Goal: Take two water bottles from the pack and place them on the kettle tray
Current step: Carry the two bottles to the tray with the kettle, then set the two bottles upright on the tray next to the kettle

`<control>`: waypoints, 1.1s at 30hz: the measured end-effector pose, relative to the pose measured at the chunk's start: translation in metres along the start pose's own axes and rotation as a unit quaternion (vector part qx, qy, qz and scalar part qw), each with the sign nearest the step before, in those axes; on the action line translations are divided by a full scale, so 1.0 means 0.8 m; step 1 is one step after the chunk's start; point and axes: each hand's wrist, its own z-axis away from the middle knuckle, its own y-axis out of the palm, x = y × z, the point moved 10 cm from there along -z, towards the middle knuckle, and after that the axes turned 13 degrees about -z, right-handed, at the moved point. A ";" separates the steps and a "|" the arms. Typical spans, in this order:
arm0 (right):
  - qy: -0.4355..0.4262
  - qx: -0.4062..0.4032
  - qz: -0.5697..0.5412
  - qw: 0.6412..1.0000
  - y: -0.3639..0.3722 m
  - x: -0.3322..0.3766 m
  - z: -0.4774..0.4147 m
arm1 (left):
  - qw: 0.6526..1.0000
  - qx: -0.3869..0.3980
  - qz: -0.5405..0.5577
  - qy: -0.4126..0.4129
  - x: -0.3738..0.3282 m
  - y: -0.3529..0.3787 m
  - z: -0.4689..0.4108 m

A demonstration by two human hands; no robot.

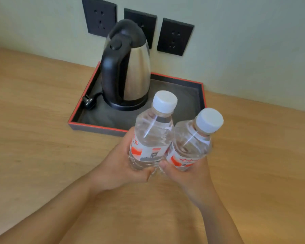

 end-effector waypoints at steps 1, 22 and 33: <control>0.001 0.015 0.007 1.000 0.002 -0.003 -0.001 | 1.000 0.005 -0.002 -0.002 0.006 0.003 0.003; -0.028 0.026 0.082 0.996 -0.021 0.010 -0.033 | 0.994 0.072 -0.070 -0.045 -0.009 0.014 -0.026; -0.063 0.051 0.071 0.994 -0.012 0.065 -0.008 | 0.992 -0.024 -0.120 -0.010 -0.086 -0.008 0.001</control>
